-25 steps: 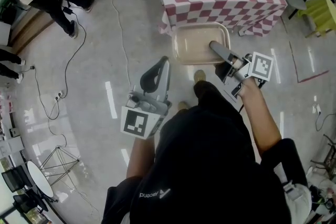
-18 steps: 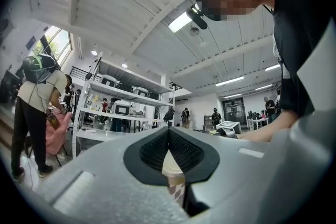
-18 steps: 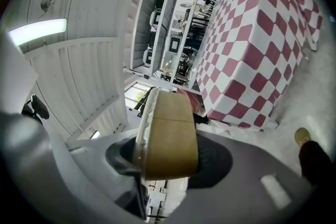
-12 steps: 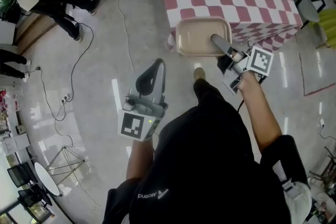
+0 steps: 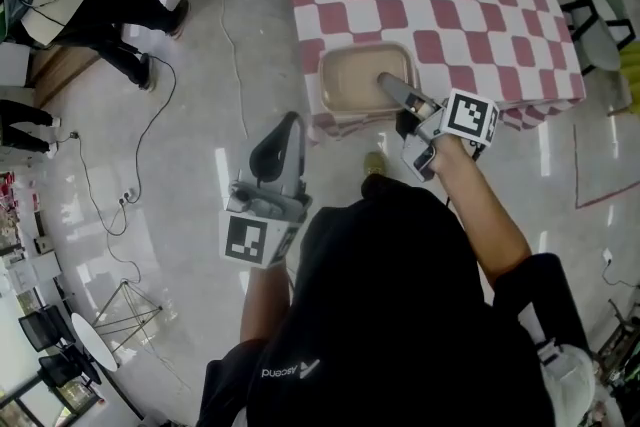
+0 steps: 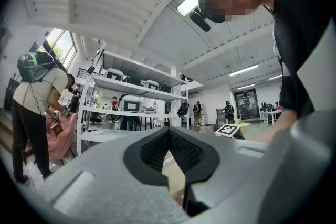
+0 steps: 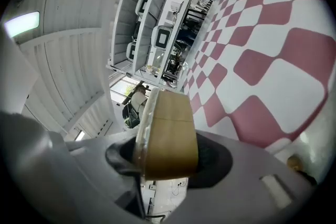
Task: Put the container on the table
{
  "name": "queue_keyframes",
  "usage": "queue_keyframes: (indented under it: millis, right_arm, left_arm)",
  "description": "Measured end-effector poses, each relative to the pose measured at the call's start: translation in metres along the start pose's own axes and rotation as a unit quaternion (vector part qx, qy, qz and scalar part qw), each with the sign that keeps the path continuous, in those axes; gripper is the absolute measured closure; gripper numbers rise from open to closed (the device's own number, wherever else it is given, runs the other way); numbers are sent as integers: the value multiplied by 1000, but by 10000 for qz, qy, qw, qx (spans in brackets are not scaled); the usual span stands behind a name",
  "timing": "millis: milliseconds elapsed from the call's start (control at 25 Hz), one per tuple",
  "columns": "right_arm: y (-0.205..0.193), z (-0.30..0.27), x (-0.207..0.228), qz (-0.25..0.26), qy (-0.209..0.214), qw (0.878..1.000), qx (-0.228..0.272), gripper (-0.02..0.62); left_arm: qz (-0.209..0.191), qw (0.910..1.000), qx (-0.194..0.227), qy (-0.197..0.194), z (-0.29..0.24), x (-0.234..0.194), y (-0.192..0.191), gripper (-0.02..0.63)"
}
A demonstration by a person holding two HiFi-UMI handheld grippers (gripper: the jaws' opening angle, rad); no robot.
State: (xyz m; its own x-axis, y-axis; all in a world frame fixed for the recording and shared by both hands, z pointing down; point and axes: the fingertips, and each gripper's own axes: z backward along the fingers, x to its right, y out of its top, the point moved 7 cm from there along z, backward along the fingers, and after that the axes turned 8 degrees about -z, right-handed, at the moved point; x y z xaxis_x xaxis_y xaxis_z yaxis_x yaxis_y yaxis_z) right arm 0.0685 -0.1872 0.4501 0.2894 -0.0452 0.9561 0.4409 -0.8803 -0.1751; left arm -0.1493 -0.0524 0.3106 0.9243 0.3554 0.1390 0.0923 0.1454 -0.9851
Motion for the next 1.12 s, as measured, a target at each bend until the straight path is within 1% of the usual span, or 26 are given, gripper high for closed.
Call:
queue_keyframes:
  millis: [80,160,240,360,520,720,800,960,1120]
  right_arm:
    - [11,-10,4,-71,-125,9999,-70,396]
    - [19,-21,6,-61,-149,9998,-126,396]
    - [22,-30,6,-60,-136,9997,-177,396]
    - [22,-37,10,-101,-246,9994,-232,396]
    - [17,-45,19,-60,-495,9984,-270,396]
    - [19,-49,22,177,-793,9961,-334,388]
    - [20,-50,20,381,-945,9941,-375,368]
    - [24,-48,20,774,-1269,9880,-424,295]
    - [28,-37,16,1205,-1626,9787,-344,259]
  left_arm:
    - [12,10000,-83,33,-12,-3,-2,597]
    - [37,9999,-139,62,-20,-8,-4,597]
    - [20,9998,-173,14,-26,-13,-5,597]
    - [47,9997,-219,-127,-35,-20,-5,597]
    - [48,9996,-101,-272,-43,-32,-8,597]
    - [68,9992,20,-401,-52,-45,-7,597]
    - [148,9988,-33,-459,-53,-48,-9,597]
    - [226,9980,-92,-587,-56,-48,-12,597]
    - [265,9971,-69,-714,-58,-47,-10,597]
